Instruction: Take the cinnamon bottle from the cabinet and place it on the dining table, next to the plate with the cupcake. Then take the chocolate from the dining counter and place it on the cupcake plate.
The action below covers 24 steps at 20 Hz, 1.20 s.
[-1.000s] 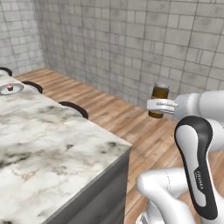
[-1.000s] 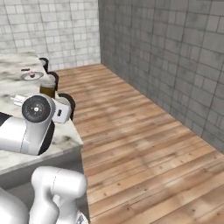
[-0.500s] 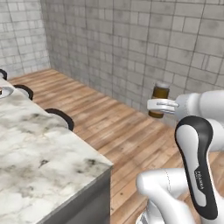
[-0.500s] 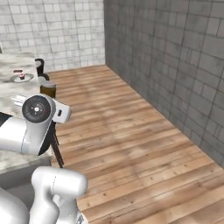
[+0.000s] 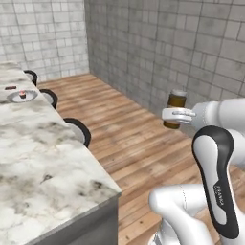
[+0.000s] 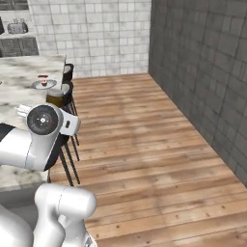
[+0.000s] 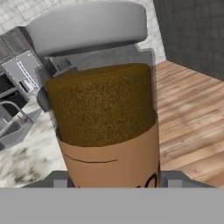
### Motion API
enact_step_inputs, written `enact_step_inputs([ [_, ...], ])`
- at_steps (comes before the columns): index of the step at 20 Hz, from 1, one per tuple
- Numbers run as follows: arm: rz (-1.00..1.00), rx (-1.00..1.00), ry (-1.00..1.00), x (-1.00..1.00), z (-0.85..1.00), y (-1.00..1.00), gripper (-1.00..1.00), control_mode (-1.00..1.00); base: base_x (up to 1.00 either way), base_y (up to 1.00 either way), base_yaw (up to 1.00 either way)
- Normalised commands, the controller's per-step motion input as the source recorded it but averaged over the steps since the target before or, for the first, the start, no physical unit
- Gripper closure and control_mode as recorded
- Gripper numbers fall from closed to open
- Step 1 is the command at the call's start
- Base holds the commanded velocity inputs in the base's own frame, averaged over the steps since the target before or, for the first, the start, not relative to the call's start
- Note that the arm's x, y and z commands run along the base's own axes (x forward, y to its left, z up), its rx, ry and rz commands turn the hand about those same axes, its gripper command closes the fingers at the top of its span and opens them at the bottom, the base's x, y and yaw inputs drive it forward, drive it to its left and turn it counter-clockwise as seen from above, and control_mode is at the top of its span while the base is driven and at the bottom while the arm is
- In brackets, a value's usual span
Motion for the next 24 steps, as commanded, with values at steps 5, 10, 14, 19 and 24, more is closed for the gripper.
enact_step_inputs([
  [5,0.00,0.00,0.00,0.00,0.00,0.00,1.00,1.00,0.75,-0.32,0.23],
  [10,0.00,0.00,0.00,0.00,0.00,0.00,1.00,1.00,0.70,-0.48,0.04],
  [14,0.00,0.00,0.00,0.00,0.00,0.00,1.00,1.00,0.57,-0.59,0.00],
  [19,0.00,0.00,0.00,0.00,0.00,0.00,1.00,1.00,0.39,-0.64,0.00],
  [24,0.00,0.00,0.00,0.00,0.00,0.00,1.00,1.00,0.42,-0.65,0.00],
])
